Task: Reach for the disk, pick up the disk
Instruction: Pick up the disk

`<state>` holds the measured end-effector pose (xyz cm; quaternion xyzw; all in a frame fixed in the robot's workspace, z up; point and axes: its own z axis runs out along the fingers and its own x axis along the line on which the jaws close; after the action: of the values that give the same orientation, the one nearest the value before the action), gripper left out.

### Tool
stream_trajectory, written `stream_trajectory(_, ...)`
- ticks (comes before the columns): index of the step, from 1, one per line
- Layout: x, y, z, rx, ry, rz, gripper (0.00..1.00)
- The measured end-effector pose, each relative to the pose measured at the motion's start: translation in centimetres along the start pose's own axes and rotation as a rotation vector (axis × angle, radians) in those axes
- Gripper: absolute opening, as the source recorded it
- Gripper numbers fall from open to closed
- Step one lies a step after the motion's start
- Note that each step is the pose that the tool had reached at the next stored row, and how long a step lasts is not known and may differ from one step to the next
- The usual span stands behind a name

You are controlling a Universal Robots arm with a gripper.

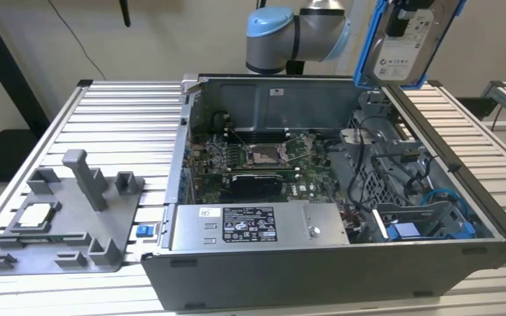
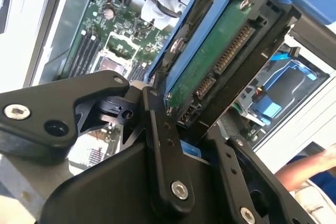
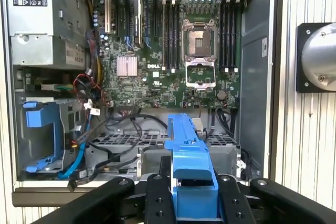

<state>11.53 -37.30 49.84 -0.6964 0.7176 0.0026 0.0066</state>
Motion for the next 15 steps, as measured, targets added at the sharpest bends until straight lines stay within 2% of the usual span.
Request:
stream_trajectory(9, 2.83, -0.08, 0.1, 0.0, 0.0, 0.0, 0.0)
stream_trajectory(15, 4.99, -0.07, 0.3, 0.0, -0.0001, 0.001, 0.0)
